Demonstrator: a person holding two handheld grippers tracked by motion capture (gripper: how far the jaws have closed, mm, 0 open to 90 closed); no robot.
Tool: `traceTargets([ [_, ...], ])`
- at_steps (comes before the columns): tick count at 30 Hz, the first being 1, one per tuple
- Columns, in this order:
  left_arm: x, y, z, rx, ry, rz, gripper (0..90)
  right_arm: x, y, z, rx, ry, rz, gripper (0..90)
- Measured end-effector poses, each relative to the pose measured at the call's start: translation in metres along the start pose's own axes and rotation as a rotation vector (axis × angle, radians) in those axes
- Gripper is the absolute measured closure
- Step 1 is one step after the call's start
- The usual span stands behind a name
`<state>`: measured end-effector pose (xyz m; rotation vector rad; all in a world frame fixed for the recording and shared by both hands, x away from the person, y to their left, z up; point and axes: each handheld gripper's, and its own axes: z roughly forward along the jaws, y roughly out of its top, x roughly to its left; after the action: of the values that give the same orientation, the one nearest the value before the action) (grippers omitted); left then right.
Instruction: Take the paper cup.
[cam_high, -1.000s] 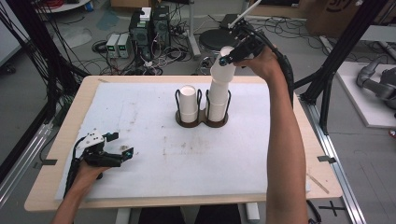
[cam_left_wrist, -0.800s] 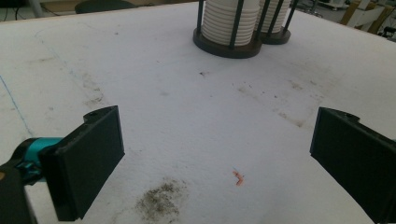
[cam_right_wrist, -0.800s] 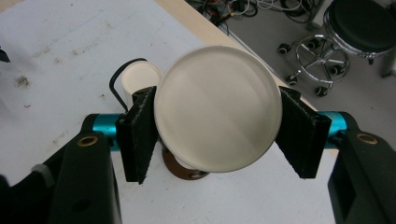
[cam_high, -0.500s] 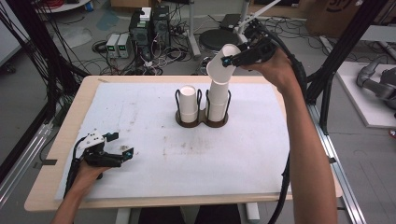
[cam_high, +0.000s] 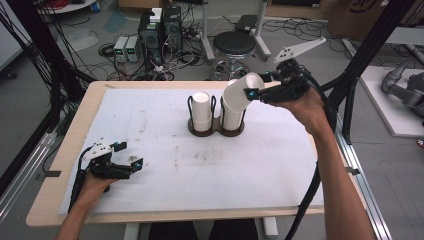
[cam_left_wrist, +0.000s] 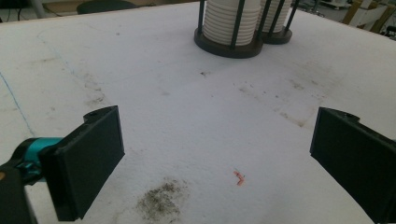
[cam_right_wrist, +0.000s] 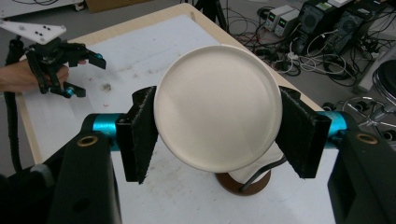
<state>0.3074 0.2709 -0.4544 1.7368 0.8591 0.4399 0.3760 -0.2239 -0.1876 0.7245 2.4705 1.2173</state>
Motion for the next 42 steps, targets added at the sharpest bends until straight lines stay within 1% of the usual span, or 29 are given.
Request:
traceTargets([
  [3,0.000,0.000,0.000,-0.001,0.001,0.003,2.8,0.004,-0.011,0.003,-0.023,0.026,0.006,36.2],
  [5,0.000,0.000,0.000,-0.001,0.001,0.003,2.8,0.007,-0.016,0.004,-0.041,0.047,-0.002,36.3],
  [9,0.000,0.000,0.000,-0.002,0.002,0.004,2.7,0.016,-0.025,0.007,-0.051,0.065,-0.009,36.3],
  [15,-0.001,0.000,0.000,-0.004,0.005,0.007,2.8,0.029,-0.042,0.012,-0.070,0.089,-0.033,36.2],
  [18,0.000,0.000,0.000,-0.005,-0.003,-0.004,2.8,0.034,-0.052,0.014,-0.084,0.101,-0.038,36.3],
  [20,0.001,0.000,0.000,-0.007,-0.008,-0.008,2.7,0.035,-0.059,0.017,-0.103,0.102,-0.036,36.2],
  [22,0.001,0.000,-0.001,-0.012,-0.007,-0.007,2.7,0.037,-0.066,0.019,-0.104,0.103,-0.036,36.2],
  [26,-0.001,0.000,0.000,-0.010,-0.006,0.006,2.7,0.038,-0.081,0.022,-0.129,0.111,-0.019,36.2],
  [27,0.000,0.000,-0.001,-0.008,-0.006,0.008,2.7,0.038,-0.086,0.023,-0.134,0.120,-0.016,36.2],
  [28,0.000,0.000,-0.001,-0.009,-0.007,0.004,2.7,0.038,-0.090,0.025,-0.138,0.117,-0.011,36.2],
  [30,0.000,0.000,-0.001,-0.010,-0.007,0.000,2.7,0.038,-0.098,0.029,-0.144,0.126,-0.002,36.2],
  [33,-0.001,0.000,-0.001,-0.010,-0.005,0.005,2.8,0.037,-0.109,0.036,-0.151,0.145,0.010,36.2],
  [35,-0.001,0.000,-0.001,-0.009,-0.002,0.014,2.8,0.037,-0.113,0.042,-0.152,0.149,0.011,36.2],
  [36,-0.001,0.000,-0.001,-0.009,-0.002,0.015,2.8,0.037,-0.115,0.045,-0.154,0.159,0.011,36.2],
  [37,-0.001,0.000,-0.001,-0.009,-0.002,0.015,2.7,0.037,-0.115,0.045,-0.154,0.159,0.011,36.2],
  [38,-0.001,0.000,-0.001,-0.011,-0.002,0.010,2.7,0.039,-0.117,0.050,-0.153,0.165,0.008,36.2],
  [42,-0.001,0.000,-0.001,-0.011,-0.002,0.004,2.7,0.041,-0.122,0.059,-0.155,0.185,0.012,36.2],
])
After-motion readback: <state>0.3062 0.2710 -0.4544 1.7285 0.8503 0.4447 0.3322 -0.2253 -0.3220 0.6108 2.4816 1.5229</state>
